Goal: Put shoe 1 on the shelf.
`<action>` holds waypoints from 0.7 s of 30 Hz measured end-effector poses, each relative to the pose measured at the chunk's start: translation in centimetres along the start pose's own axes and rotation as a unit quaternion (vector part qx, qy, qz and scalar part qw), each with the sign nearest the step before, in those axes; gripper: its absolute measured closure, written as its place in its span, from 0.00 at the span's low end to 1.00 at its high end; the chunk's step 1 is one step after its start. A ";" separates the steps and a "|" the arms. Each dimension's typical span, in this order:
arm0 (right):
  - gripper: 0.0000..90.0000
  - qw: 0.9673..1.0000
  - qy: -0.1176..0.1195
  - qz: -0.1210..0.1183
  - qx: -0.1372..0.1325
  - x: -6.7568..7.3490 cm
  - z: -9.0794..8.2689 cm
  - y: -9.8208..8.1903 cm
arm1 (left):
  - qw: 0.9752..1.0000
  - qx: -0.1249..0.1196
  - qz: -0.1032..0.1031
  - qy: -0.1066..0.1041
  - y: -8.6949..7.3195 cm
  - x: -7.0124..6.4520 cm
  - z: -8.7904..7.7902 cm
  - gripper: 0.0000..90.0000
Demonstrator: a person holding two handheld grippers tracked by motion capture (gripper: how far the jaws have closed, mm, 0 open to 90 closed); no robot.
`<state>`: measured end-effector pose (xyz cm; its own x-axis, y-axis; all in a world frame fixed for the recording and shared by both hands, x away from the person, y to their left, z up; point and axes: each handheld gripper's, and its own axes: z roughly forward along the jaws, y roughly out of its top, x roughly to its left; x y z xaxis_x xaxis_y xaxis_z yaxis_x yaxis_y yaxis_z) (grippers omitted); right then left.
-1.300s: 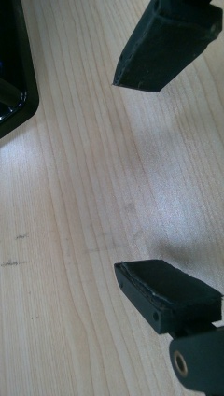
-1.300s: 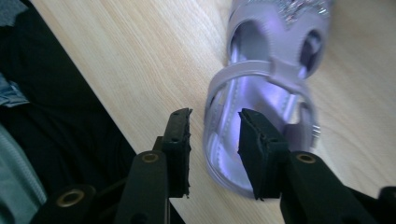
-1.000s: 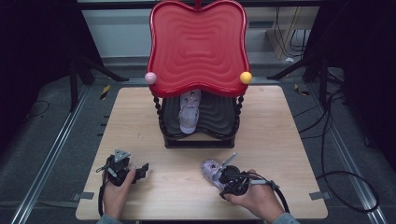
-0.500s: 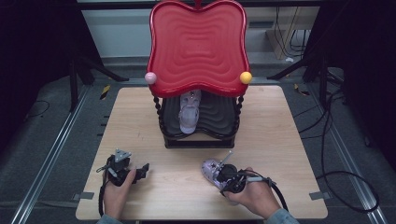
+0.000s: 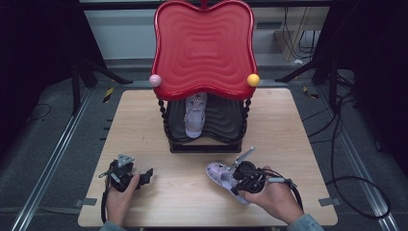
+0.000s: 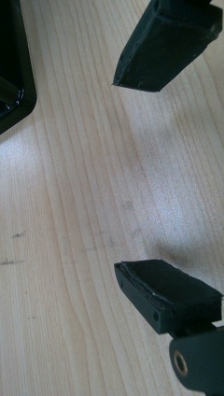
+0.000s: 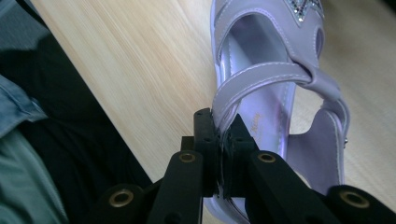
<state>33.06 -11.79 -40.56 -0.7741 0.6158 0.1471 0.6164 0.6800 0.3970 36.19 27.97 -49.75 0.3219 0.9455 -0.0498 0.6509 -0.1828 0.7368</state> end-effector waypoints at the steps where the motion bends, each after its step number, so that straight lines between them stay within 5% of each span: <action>1: 0.96 1.000 0.001 0.000 -0.008 0.1 -0.5 0.1 | 1.000 0.000 0.000 0.000 0.0 0.0 0.0 0.10; 11: 0.96 0.996 -0.022 0.012 -0.087 0.2 -3.9 2.0 | 1.000 0.000 -0.001 0.000 0.0 0.0 0.0 0.10; 21: 0.96 0.988 -0.046 0.048 -0.137 -0.4 -4.9 3.4 | 1.000 0.000 0.000 -0.001 0.0 0.0 0.0 0.10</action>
<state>34.77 -11.66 -34.80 -0.6899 0.7141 0.1188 0.6148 0.4913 0.6170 36.17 28.00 -49.76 0.3223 0.9453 -0.0509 0.6514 -0.1825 0.7365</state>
